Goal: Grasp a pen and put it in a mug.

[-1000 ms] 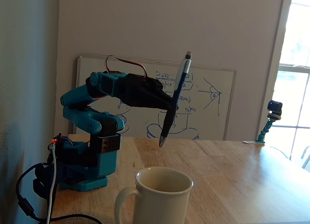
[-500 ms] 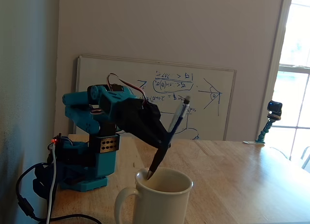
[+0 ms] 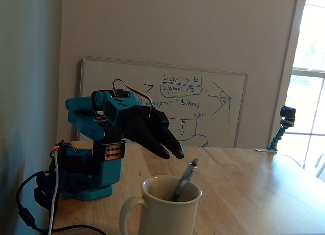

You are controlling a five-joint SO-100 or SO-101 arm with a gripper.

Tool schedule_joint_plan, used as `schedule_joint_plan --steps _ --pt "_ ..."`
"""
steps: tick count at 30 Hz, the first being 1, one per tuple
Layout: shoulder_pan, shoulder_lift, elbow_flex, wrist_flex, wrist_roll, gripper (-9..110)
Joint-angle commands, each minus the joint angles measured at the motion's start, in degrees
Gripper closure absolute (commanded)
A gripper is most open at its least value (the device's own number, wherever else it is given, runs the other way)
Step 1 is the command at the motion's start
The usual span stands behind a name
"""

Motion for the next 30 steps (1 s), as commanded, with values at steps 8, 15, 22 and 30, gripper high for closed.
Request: schedule_joint_plan --steps 8,15,22,30 --pt "-3.3 0.4 -6.2 -2.9 12.2 77" --pt "-13.0 0.4 -7.4 -3.4 44.6 79" --pt "-27.5 0.4 -7.7 -3.3 69.7 87" --pt "-42.2 0.3 -5.1 -2.5 76.0 92"
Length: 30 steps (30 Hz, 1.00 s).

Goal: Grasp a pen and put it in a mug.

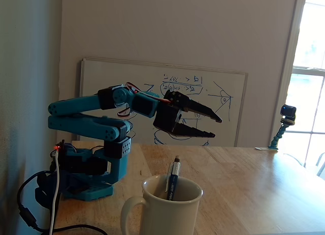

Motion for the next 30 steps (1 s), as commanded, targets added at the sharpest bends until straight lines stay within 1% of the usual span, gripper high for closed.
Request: schedule_joint_plan --steps 1,7,9,14,17,22,28,30 --pt "-7.5 0.3 -2.2 -1.0 2.1 93" --pt "-16.4 0.4 0.8 -1.0 2.4 95" --pt "-18.5 0.4 1.8 -1.0 4.3 95" --pt "-23.8 0.6 4.7 -0.9 17.6 95" --pt "-26.3 1.3 7.2 0.7 23.6 95" --pt "-29.3 2.1 7.1 10.4 24.2 95" --pt "-30.7 10.5 7.0 26.7 24.1 95" --pt "-30.7 11.1 6.7 30.8 24.1 95"
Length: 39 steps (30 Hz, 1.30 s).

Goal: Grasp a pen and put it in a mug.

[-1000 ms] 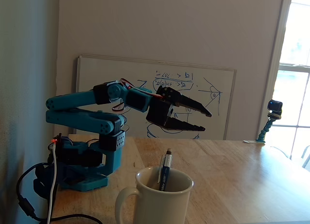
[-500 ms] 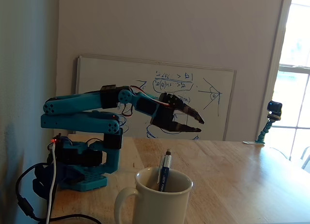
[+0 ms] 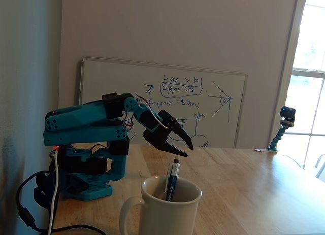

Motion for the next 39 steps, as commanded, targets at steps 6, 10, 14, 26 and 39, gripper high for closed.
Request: schedule_joint_plan --steps 6,10,14,26,39 --pt "-0.6 1.5 -1.8 13.1 0.4 95" --pt "-0.6 1.5 -1.1 15.8 0.4 95" --pt "-0.6 1.5 -1.1 19.1 1.2 95" --pt "-0.4 1.5 4.4 17.5 1.3 95" --pt "0.2 1.5 4.6 17.3 1.3 96"
